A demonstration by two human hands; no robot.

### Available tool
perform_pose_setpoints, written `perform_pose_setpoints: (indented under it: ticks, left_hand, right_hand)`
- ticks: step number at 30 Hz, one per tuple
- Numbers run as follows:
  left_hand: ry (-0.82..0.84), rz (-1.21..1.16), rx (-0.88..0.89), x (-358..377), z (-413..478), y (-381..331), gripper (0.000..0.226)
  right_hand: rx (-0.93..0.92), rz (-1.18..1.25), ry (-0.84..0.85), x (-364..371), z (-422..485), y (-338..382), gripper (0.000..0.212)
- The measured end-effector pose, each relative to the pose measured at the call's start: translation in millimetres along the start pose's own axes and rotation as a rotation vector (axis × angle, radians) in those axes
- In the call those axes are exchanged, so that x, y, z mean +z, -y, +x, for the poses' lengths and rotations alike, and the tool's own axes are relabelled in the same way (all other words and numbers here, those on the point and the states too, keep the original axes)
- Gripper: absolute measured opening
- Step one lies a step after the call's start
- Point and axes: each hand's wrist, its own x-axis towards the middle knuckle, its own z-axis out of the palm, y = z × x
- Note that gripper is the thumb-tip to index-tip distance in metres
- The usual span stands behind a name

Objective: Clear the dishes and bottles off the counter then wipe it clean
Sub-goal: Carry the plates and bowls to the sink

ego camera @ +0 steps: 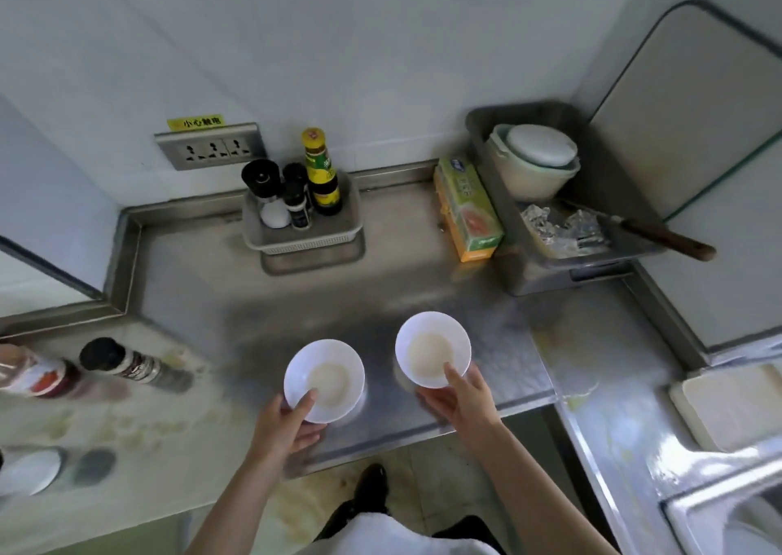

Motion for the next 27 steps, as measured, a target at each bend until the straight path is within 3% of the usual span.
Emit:
perform_pose_setpoints:
  ticks: [9, 16, 23, 27]
  left_hand:
    - [0.187, 0.061, 0.057, 53, -13, -18, 0.026]
    - [0.487, 0.269, 0.11, 175, -55, -18, 0.011]
    - [0.696, 0.475, 0.148, 305, -130, 25, 0.015]
    - [0.786, 0.573, 0.144, 375, -178, 65, 0.023]
  right_hand:
    - [-0.121, 0.169, -0.131, -65, -54, 14, 0.031]
    - [-0.206, 0.384, -0.411, -170, -117, 5, 0.034]
    - [-0.283, 0.517, -0.653, -290, -179, -12, 0.024]
    - [-0.244, 0.57, -0.736, -360, -204, -30, 0.031]
